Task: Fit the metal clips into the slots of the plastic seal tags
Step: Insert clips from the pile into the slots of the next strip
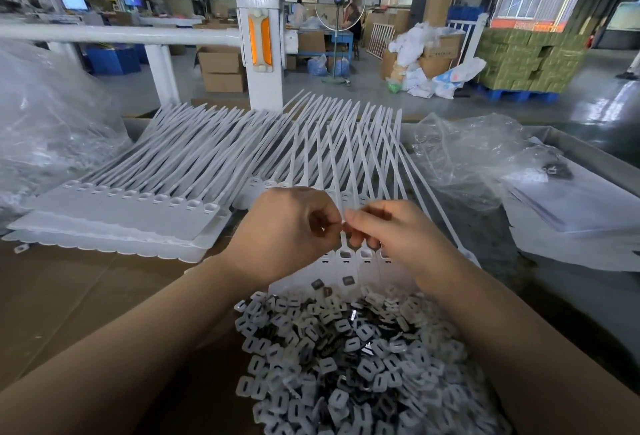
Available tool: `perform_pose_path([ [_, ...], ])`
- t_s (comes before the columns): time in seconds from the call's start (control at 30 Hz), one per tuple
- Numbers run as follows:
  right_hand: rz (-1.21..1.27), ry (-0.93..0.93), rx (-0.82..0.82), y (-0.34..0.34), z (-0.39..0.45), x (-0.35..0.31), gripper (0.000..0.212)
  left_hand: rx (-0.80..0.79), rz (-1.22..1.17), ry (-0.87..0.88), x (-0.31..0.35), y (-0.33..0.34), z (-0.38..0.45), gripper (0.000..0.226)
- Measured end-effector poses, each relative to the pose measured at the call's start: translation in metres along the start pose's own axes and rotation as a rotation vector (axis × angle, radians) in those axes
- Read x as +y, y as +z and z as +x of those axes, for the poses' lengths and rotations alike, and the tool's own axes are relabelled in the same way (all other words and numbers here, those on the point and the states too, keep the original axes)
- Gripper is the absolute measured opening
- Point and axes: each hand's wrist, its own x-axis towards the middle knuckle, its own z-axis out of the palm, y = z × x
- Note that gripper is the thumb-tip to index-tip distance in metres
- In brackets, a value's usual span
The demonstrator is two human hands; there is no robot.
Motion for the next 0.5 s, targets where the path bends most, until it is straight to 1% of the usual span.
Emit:
perform_pose_path([
  [0.07,0.02,0.009,-0.012,-0.0005,-0.0003,-0.0004,0.021,0.011,0.059,0.058,-0.001,0.0002,-0.0003,0.006],
  [0.13,0.031,-0.008,-0.007,-0.0001,-0.0002,-0.0003,0.014,0.008,0.013,0.024,-0.0014,0.0015,-0.0005,0.008],
  [0.17,0.035,-0.02,0.003,0.0,0.0,0.0,0.012,-0.001,-0.072,-0.046,-0.0013,0.0021,-0.0004,0.009],
  [0.27,0.055,-0.05,0.033,-0.0008,0.0012,0.001,0.009,-0.059,-0.41,-0.335,-0.0039,0.0025,0.0017,0.009],
  [0.3,0.055,-0.058,0.036,-0.0011,0.0014,0.0011,0.009,-0.077,-0.48,-0.406,-0.0054,0.0026,0.0024,0.008],
  [0.4,0.04,-0.084,0.028,-0.0011,0.0007,0.0012,0.007,-0.12,-0.566,-0.506,-0.0084,0.0022,0.0043,0.006],
  [0.5,0.044,-0.104,0.039,-0.0011,0.0009,0.0015,0.005,-0.131,-0.614,-0.529,-0.0077,0.0019,0.0052,0.009],
])
